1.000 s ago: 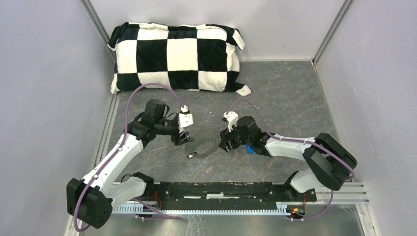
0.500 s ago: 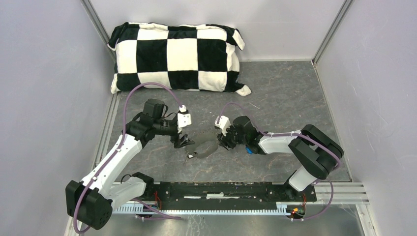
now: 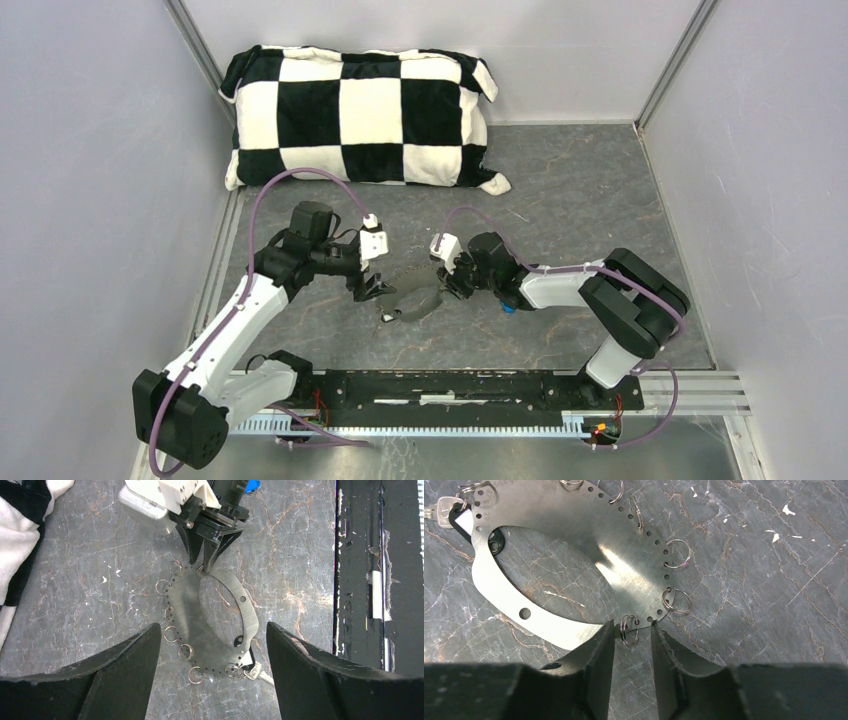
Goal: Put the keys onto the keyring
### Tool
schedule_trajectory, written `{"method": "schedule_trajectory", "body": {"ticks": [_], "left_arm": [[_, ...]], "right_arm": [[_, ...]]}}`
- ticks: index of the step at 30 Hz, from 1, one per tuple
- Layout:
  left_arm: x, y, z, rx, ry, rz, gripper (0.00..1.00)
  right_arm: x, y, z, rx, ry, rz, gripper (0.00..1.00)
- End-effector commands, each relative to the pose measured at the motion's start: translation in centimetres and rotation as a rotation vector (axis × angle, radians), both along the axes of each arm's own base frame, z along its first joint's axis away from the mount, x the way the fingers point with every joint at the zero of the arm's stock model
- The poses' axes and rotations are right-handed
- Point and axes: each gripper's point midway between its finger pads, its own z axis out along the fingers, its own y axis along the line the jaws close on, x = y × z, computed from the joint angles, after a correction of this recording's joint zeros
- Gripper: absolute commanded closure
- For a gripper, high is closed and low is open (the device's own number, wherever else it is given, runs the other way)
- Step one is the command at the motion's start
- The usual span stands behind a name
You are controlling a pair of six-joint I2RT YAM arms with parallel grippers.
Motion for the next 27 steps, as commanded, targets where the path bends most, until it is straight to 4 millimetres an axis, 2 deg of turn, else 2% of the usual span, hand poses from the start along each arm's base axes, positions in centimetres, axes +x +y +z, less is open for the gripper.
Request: {"method": "schedule_trajectory", "body": {"ticks": [1,3,6,8,13,18,22,27], "left_arm": [[0.2,-0.2,2.1,-0.035,-0.051,-0.01,0.17],[0.3,-0.2,2.1,-0.035,-0.057,-0.008,0.17],[0.2,-0.2,2.4,-0.039,-0.063,-0.011,0.15],[-0.1,-0.3,2.7,-0.048,-0.074,-0.022,0.1],[-1.2,-0.4,3.7,-0.092,-0.129,-0.061,0.09],[-1.8,-0.2,3.5,-0.112,-0.183,-0.073,0.11],[-2.7,0.0,2.7,-0.095,-0.214,-0.114,0.17],[-3.5,-0.3,3.4,-0.125,-0.207,-0.157,0.3]], "right_arm": [[1.1,1.2,0.9,0.006,-0.047,0.024,0.69],[1.0,1.2,0.5,-0.013,-0.038,0.037,0.76],[1.0,1.3,0.6,-0.023,-0.041,0.057,0.95],[0.8,1.6,1.4,-0.009,-0.053,0.081,1.0],[-0.8,3.5,7.8,0.153,-0.138,0.226,0.99],[-4.3,5.2,13.9,0.291,-0.125,0.424,0.99],[-7.9,5.5,17.4,0.381,-0.114,0.549,0.99],[-11.4,5.6,20.7,0.437,-0.127,0.653,0.99]]}}
